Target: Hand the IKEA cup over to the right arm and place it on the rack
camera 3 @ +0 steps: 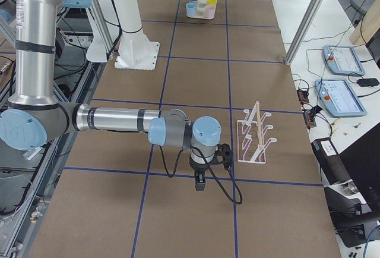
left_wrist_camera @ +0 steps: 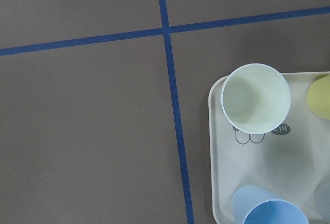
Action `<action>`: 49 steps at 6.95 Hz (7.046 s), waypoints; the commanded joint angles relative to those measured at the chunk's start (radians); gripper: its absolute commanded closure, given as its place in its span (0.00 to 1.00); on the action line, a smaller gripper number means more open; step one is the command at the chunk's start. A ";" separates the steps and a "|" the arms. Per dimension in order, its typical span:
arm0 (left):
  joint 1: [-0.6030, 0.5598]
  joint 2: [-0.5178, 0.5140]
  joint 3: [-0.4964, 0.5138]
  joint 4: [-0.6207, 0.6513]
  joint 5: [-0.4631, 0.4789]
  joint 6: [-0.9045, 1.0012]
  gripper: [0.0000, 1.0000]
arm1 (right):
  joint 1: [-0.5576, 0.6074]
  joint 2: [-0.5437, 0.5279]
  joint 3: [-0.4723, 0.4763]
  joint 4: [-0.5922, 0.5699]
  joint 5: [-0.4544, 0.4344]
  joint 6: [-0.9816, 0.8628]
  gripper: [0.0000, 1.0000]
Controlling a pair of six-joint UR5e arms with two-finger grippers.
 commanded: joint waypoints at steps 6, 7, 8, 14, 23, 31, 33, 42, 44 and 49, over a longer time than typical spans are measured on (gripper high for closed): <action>0.000 0.003 -0.023 -0.086 0.005 0.002 0.00 | 0.000 0.002 0.061 0.002 0.000 -0.005 0.00; 0.002 0.002 -0.025 -0.102 -0.001 -0.003 0.00 | 0.000 0.002 0.081 0.002 0.000 -0.005 0.00; 0.002 -0.001 -0.037 -0.131 -0.023 -0.009 0.00 | -0.002 0.018 0.088 0.005 -0.003 0.000 0.00; 0.003 -0.178 0.041 -0.511 -0.008 -0.012 0.00 | -0.009 0.071 0.166 0.299 0.090 0.297 0.00; 0.219 -0.158 0.371 -1.002 0.141 -0.216 0.00 | -0.475 0.035 0.359 0.707 0.039 0.881 0.00; 0.325 -0.071 0.485 -1.214 0.183 -0.222 0.67 | -0.534 0.041 0.376 0.710 -0.035 0.928 0.00; 0.325 -0.072 0.481 -1.217 0.183 -0.222 0.89 | -0.534 0.041 0.376 0.710 -0.037 0.928 0.00; 0.055 -0.205 0.317 -0.998 -0.048 -0.420 1.00 | -0.581 0.098 0.363 0.823 -0.198 0.913 0.02; 0.066 -0.210 0.133 -0.998 -0.118 -0.797 1.00 | -0.652 0.161 0.304 0.984 -0.268 0.887 0.01; 0.525 -0.398 -0.111 -0.999 0.105 -1.596 1.00 | -0.897 0.399 0.161 1.114 -0.487 0.604 0.01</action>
